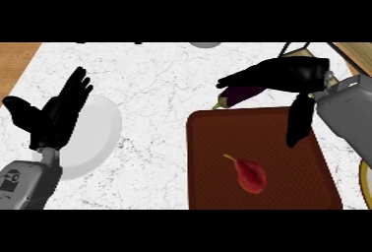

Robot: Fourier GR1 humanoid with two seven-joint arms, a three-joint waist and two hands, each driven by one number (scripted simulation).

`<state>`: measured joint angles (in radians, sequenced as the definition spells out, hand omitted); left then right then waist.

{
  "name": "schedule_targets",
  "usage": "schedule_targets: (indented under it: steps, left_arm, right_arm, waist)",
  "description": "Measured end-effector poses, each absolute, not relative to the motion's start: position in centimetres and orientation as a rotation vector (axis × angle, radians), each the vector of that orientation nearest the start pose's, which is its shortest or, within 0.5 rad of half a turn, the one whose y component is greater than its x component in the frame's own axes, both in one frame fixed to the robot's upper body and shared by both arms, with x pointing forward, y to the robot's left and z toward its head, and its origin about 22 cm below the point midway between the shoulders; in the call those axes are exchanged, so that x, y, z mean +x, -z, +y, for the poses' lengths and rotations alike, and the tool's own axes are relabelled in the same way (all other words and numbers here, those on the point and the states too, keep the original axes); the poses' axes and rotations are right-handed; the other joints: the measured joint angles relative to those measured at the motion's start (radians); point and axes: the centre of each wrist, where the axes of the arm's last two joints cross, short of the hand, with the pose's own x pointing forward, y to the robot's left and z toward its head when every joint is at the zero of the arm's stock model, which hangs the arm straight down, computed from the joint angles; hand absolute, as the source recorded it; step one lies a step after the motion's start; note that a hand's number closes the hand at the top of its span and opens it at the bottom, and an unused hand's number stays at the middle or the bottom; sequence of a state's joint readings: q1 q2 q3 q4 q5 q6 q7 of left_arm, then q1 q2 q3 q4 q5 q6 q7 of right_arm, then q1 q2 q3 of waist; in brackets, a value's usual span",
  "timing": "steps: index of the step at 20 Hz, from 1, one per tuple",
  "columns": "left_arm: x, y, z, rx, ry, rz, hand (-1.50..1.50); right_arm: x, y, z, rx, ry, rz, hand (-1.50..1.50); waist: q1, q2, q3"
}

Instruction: Pick the eggplant from the tray and place it in the tiered shelf

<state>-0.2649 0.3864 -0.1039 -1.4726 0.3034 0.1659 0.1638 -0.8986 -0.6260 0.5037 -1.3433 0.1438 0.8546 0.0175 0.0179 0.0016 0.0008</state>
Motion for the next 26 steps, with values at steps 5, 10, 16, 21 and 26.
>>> schedule_targets:
  steps: [5,10,16,21,26]
  left_arm:
    - [30.2,-6.5,27.7,0.078,0.057,-1.525,0.0]
    - [29.9,-6.6,28.1,0.08,0.051,-1.533,0.0]
    - [29.9,-6.2,28.0,0.085,0.05,-1.524,0.0]
    - [29.8,-6.3,27.6,0.091,0.056,-1.531,0.0]
    - [30.0,-6.1,27.3,0.085,0.056,-1.528,0.0]
  right_arm:
    - [35.2,-16.9,-16.2,-0.144,-1.95,-1.215,-1.5]
    - [33.6,-13.5,-15.5,-0.24,-2.039,-1.138,-1.5]
    - [33.1,-11.5,-15.8,-0.393,-2.126,-1.056,-1.5]
    - [32.6,-10.1,-16.4,-0.452,-2.165,-1.009,-1.5]
    - [32.6,-9.6,-16.7,-0.475,-2.179,-0.979,-1.5]
  waist:
    - [-0.009,-0.001,-0.001]
    - [-0.012,-0.001,-0.001]
    - [-0.013,-0.001,-0.001]
    - [-0.015,-0.002,-0.001]
    - [-0.015,-0.002,-0.001]
